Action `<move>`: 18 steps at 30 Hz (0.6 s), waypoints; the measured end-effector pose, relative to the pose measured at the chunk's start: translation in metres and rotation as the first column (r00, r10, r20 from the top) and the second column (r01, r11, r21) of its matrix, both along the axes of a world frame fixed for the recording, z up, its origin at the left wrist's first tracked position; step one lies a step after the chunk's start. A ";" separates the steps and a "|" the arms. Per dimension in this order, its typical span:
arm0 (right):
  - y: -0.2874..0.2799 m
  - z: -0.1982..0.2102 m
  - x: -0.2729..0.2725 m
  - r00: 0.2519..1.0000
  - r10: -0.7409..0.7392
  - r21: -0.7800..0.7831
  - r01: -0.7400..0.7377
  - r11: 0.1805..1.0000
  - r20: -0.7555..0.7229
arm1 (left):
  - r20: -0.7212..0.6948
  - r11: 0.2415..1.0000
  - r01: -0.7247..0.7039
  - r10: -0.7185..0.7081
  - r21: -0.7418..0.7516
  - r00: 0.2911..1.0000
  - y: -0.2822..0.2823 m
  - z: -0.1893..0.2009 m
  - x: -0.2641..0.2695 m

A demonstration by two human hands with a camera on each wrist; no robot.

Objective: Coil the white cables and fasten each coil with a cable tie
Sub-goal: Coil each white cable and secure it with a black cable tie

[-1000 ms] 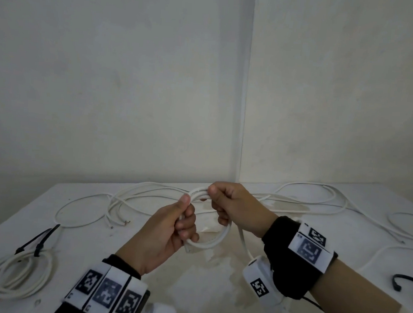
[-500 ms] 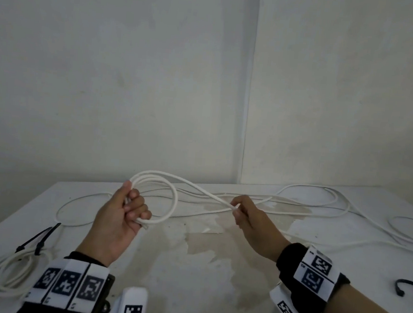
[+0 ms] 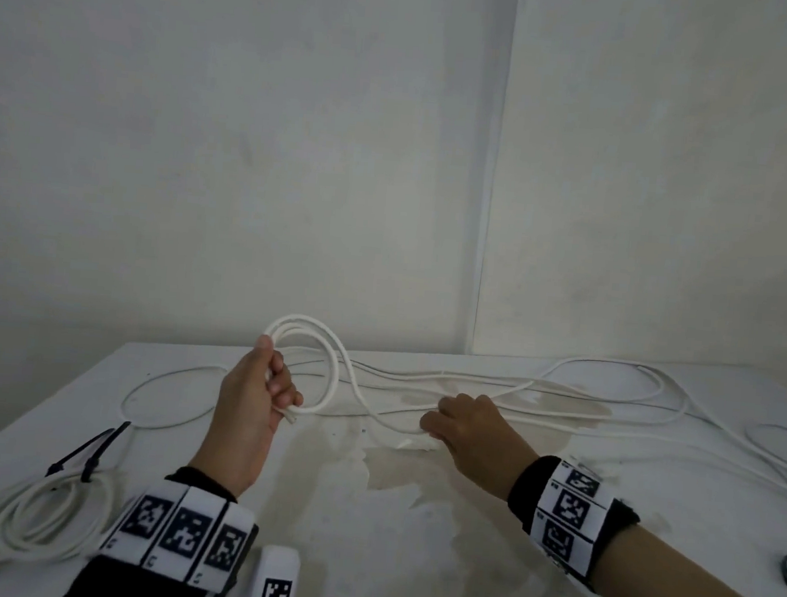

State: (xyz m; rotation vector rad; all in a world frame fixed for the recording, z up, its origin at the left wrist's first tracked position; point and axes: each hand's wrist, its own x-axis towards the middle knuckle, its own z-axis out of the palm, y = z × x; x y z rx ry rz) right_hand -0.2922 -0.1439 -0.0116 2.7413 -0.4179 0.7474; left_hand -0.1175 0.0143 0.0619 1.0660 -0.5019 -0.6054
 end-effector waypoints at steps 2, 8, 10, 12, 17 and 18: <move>0.005 -0.001 0.000 0.996 0.066 -0.087 -0.071 0.994 -0.054 | 0.048 0.999 -0.019 0.017 0.030 0.999 -0.006 -0.001 -0.005; 0.024 0.002 0.003 0.967 0.253 -0.258 -0.252 0.933 -0.028 | 0.188 0.987 -0.016 -0.014 0.157 0.982 -0.020 -0.011 -0.019; 0.029 0.006 0.005 0.949 0.313 -0.274 -0.297 0.915 0.017 | 0.225 0.977 -0.013 -0.036 0.215 0.974 -0.024 -0.016 -0.025; 0.034 0.012 0.009 0.925 0.376 -0.272 -0.348 0.897 0.058 | 0.271 0.965 0.002 -0.076 0.263 0.960 -0.027 -0.020 -0.034; 0.038 0.032 0.021 0.866 0.446 -0.097 -0.435 0.895 0.228 | 0.396 0.926 0.103 -0.254 0.363 0.882 -0.023 -0.027 -0.058; 0.038 0.034 0.022 0.855 0.449 -0.050 -0.452 0.890 0.260 | 0.385 0.921 0.122 -0.271 0.369 0.882 -0.022 -0.027 -0.059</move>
